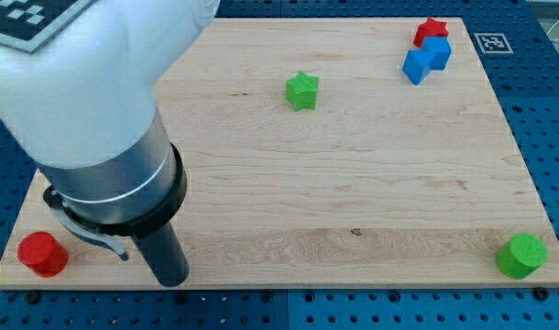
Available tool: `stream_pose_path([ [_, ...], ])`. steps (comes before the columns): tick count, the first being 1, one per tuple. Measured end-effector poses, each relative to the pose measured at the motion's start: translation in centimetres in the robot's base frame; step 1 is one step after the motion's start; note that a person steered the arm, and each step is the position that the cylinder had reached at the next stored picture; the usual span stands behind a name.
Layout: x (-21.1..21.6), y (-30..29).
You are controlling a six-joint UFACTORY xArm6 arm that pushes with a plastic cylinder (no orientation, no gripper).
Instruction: Point your arm towards the red circle
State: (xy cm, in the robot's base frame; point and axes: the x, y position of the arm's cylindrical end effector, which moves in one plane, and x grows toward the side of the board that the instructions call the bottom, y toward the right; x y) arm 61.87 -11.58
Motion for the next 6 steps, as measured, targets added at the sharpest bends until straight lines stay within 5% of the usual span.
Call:
stream_pose_path([
  [6,0.0,-8.5],
])
